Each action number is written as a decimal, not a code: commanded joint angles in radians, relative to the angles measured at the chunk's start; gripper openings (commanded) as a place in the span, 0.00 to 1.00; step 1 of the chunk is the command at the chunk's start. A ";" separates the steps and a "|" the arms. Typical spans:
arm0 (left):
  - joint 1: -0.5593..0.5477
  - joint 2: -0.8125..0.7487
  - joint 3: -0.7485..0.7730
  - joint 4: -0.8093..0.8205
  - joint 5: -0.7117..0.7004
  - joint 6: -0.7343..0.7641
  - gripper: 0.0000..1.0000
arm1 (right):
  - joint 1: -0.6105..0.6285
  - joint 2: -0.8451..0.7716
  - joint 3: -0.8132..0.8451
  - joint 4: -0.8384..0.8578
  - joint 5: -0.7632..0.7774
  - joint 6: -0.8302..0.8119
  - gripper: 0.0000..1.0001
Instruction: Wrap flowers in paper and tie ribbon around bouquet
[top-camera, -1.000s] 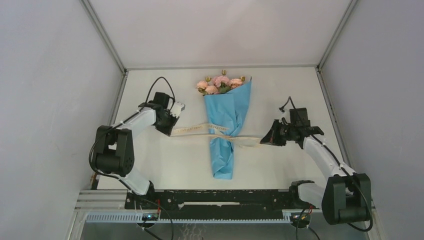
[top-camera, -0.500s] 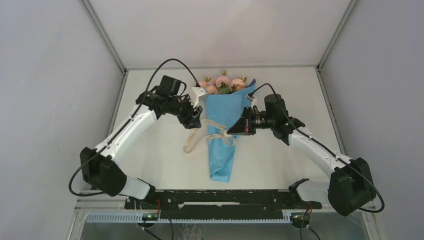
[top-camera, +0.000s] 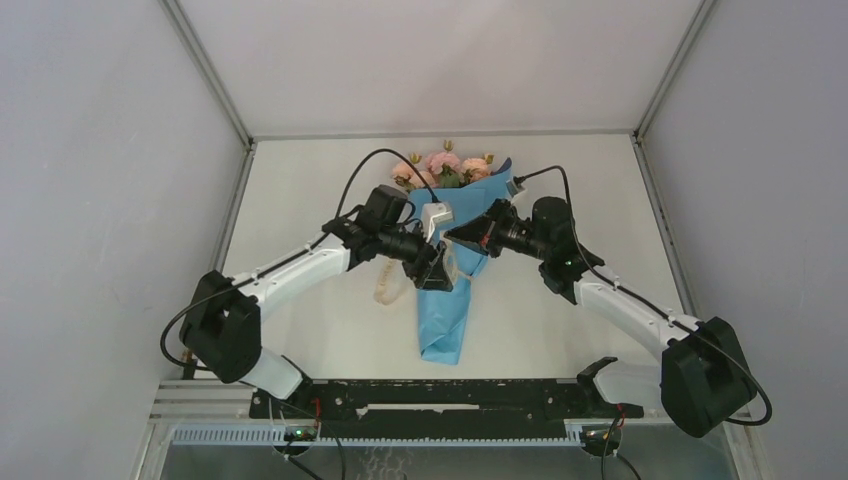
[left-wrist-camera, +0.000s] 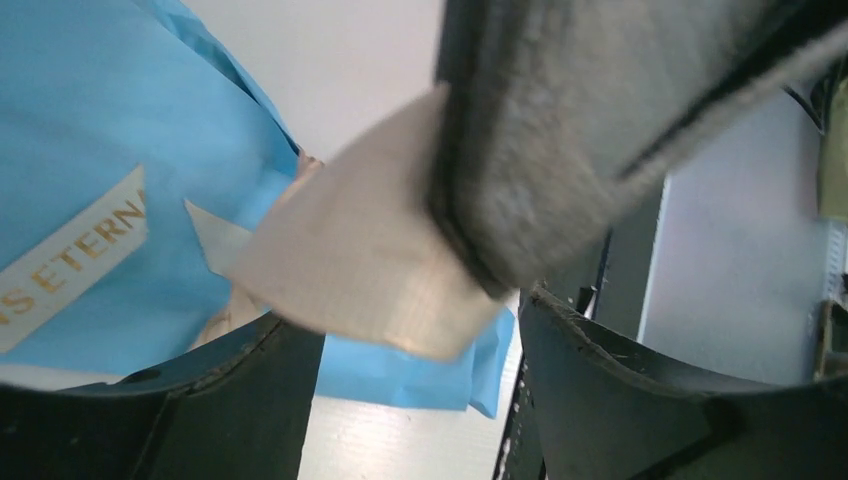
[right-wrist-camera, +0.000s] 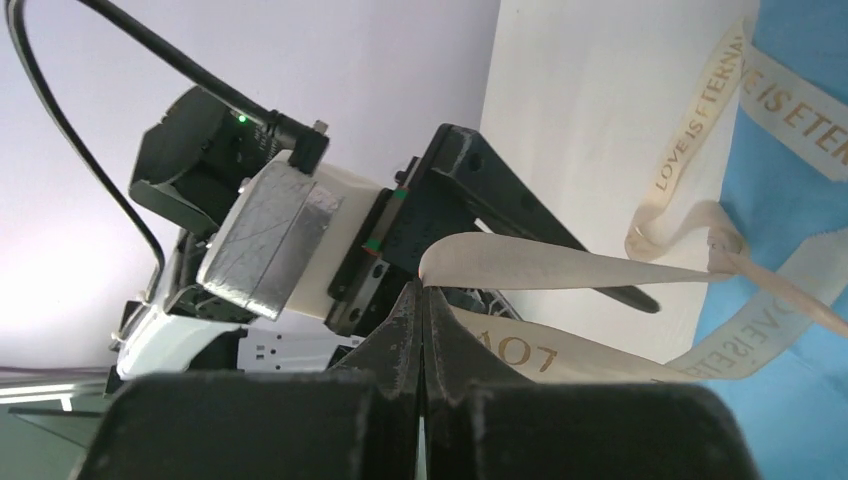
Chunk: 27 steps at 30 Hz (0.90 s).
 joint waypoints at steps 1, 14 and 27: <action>-0.024 0.014 -0.034 0.210 -0.023 -0.067 0.75 | 0.016 -0.002 -0.002 0.083 0.070 0.044 0.00; -0.063 0.056 -0.023 0.191 -0.110 -0.092 0.00 | -0.016 -0.009 -0.054 0.055 0.087 -0.011 0.06; -0.063 -0.027 0.464 -0.726 -0.436 0.472 0.00 | -0.238 -0.146 0.019 -0.440 -0.159 -0.748 0.46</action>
